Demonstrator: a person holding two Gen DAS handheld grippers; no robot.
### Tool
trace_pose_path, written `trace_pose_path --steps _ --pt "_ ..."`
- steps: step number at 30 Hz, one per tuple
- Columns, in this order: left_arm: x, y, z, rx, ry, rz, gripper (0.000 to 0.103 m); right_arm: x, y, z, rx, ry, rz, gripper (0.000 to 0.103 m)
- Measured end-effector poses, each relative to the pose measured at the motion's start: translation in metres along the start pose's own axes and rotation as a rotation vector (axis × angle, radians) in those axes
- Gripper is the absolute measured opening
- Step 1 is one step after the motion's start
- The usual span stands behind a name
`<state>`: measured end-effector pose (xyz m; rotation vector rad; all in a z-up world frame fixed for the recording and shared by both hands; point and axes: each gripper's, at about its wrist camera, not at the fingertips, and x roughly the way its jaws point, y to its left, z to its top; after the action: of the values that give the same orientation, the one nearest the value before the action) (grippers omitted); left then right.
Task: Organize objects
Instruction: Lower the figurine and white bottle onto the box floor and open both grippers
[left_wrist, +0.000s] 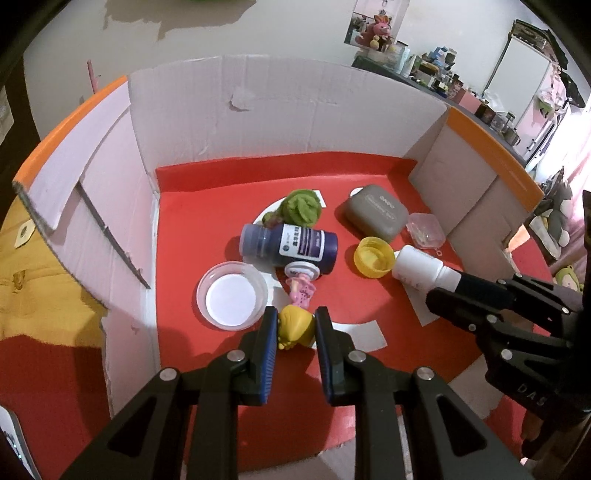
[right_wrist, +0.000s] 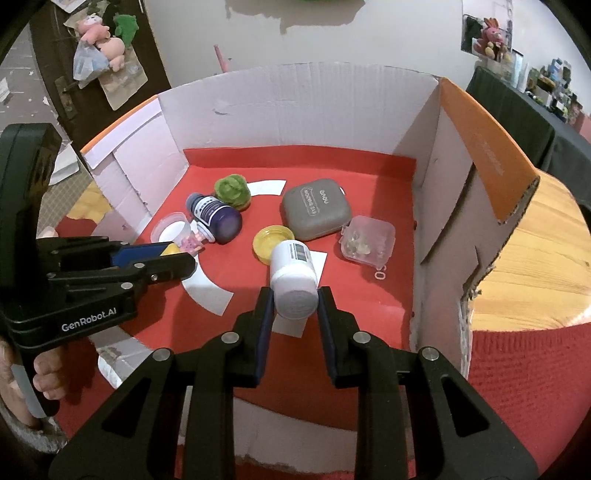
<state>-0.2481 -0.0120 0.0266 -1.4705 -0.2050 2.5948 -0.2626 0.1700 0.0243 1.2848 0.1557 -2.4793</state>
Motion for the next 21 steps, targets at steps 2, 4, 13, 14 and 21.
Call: trace_pose_path --steps 2,4,13,14,21 --pt "0.0007 0.0001 0.0008 0.000 0.000 0.001 0.021 0.0024 -0.0011 0.0007 0.002 0.003 -0.001 0.023" --pt "0.0008 0.0009 0.0015 -0.002 -0.002 0.002 0.021 0.0046 -0.0022 0.0007 0.004 0.008 -0.001 0.023" --pt "0.0021 0.0014 0.0030 -0.003 -0.005 0.001 0.021 0.0100 -0.0037 -0.0005 -0.004 0.026 0.002 0.023" --pt "0.0021 0.0014 0.0029 -0.003 -0.005 0.001 0.021 0.0099 -0.0046 -0.0005 -0.002 0.027 0.004 0.023" --pt "0.0033 0.0019 0.0035 -0.005 -0.004 -0.001 0.021 0.0091 -0.0067 -0.0008 0.000 0.031 0.008 0.023"
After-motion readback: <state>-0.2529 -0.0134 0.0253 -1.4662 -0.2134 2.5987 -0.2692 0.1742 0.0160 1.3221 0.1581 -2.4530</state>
